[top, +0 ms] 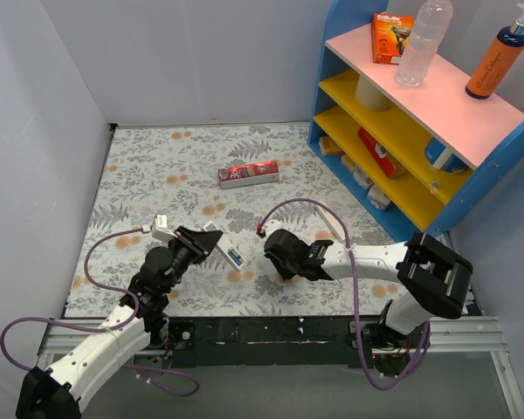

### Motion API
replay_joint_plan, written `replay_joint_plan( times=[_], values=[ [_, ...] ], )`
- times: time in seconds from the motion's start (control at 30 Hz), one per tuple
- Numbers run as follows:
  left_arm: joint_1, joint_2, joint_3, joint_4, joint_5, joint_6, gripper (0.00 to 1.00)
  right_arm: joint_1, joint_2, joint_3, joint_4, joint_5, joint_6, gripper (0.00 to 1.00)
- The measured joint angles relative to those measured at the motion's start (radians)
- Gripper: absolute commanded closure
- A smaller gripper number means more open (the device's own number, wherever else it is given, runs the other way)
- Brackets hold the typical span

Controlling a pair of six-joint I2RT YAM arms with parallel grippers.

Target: Load the batteries into the remote control

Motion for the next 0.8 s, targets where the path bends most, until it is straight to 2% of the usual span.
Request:
replay_joint_plan(
  times=[0.23,0.47,0.8],
  values=[
    [0.0,0.004,0.0,0.03,0.01,0.0,1.0,-0.003,-0.004,-0.001,0.0,-0.017,-0.012,0.99],
    [0.0,0.013,-0.021,0.102,0.043,-0.004,1.0,-0.004,-0.066,0.039,-0.134,-0.041,-0.039,0.99],
    [0.0,0.057,-0.06,0.237,0.111,-0.03,1.0,-0.004,-0.244,0.298,-0.32,-0.179,-0.074,0.99]
  ],
)
